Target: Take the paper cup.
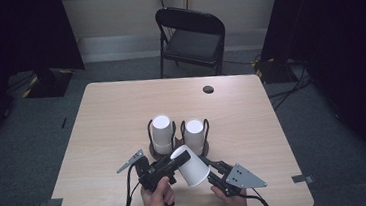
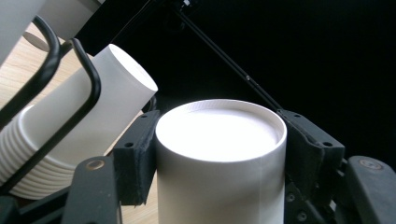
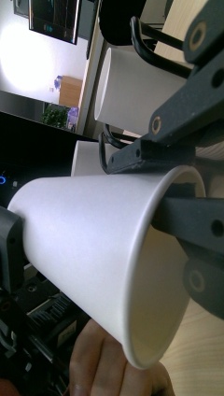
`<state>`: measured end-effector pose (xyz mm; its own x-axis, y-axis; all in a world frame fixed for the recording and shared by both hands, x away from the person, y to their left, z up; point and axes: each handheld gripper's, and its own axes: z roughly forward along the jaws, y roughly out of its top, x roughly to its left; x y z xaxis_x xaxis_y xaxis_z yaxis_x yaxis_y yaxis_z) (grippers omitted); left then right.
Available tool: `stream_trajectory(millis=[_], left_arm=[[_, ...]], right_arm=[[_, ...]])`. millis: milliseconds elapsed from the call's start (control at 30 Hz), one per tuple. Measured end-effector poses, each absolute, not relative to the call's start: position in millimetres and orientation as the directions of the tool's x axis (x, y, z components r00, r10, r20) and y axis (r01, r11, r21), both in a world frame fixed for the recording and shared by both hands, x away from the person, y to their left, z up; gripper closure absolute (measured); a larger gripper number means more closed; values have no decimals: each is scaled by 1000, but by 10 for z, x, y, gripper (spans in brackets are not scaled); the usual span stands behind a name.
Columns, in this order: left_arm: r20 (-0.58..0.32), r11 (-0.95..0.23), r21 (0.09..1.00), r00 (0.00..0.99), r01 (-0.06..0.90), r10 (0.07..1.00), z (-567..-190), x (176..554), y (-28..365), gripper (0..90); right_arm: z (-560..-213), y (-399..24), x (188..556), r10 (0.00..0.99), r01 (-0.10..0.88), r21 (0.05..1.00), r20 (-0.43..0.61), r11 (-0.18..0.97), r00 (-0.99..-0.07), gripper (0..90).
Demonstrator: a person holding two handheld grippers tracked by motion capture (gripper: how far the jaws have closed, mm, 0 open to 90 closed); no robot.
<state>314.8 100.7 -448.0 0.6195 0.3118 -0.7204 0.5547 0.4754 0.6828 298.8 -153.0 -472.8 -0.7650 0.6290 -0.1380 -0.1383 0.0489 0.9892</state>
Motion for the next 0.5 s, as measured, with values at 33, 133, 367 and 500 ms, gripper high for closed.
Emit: stream_trajectory(millis=[33,133,367,500], left_arm=[[-717,476,686,620,550,318,-4486,3150,1009,330],[-696,478,707,635,522,335,-4490,3143,1009,326],[-644,461,752,671,471,367,-4449,3134,1051,291],[-606,434,789,671,435,427,-4430,3120,1068,257]], right_arm=[[-4734,-1516,2983,631,-132,990,-139,58,-763,847],[-4739,-1514,2979,632,-134,989,-140,58,-762,848],[-4747,-1532,2972,640,-111,992,-120,55,-759,850],[-4727,-1569,2969,649,-98,994,-104,45,-753,850]])
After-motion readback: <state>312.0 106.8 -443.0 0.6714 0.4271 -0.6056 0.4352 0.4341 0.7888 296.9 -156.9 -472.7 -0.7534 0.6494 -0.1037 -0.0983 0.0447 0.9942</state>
